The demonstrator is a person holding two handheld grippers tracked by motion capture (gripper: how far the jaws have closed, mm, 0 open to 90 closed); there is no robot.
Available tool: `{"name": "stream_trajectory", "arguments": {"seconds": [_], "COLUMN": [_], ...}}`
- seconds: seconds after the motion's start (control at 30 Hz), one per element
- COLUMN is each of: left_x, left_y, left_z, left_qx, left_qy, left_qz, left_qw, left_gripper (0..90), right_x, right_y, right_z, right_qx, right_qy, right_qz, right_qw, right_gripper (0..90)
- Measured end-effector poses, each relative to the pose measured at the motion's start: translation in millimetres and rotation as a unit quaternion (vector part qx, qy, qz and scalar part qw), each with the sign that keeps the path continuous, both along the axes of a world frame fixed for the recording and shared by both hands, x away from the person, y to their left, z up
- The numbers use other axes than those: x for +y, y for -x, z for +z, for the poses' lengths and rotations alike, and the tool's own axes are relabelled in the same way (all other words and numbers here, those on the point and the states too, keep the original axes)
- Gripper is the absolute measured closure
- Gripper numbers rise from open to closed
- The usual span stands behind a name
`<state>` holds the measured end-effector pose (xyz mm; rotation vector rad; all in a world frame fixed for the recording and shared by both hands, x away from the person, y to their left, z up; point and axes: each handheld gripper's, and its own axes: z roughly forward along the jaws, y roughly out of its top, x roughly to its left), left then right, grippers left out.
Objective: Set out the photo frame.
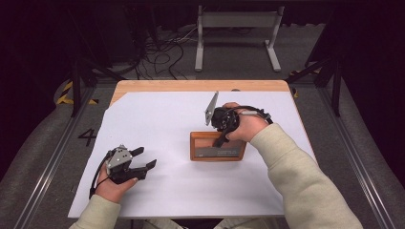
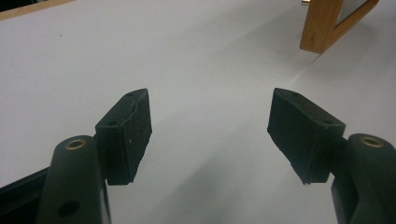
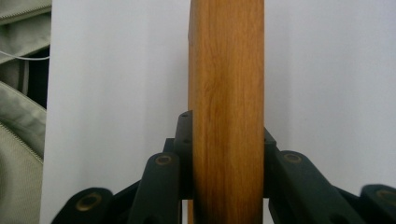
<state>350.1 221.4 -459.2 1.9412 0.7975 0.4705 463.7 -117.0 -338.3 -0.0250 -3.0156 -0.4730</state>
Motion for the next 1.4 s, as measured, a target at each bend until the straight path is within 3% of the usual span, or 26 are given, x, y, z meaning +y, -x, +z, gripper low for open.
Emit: {"name": "stream_trajectory", "arguments": {"seconds": [0.4,0.8,0.97,1.17,1.4], "left_x": [0.0,-0.5,-0.4,-0.2,-0.3], "left_y": [0.2,0.7,0.7,0.5,0.0], "left_z": [-0.2,0.0,0.0,-0.1,0.1], "left_qx": [0.001,0.001,0.001,0.0,-0.001], "left_qy": [0.003,0.002,0.002,0.003,0.001], "left_qz": [0.0,0.0,-0.001,-0.001,-0.003], "left_qw": [1.0,1.0,1.0,1.0,1.0], "left_gripper": [30.9,30.9,30.9,30.8,30.7], "right_x": [2.7,1.1,-3.0,-5.4,-11.7], "right_y": [-7.4,-11.9,-16.5,-19.1,-21.3], "right_z": [-16.9,-17.6,-15.4,-18.6,-17.0], "right_qx": [0.014,0.014,-0.009,-0.024,-0.048], "right_qy": [0.012,0.007,-0.01,-0.017,-0.033], "right_qz": [-0.012,-0.028,-0.068,-0.089,-0.119], "right_qw": [0.9998,0.9995,0.9976,0.9956,0.9912], "right_gripper": [72.3,71.2,60.3,48.6,33.3]}}
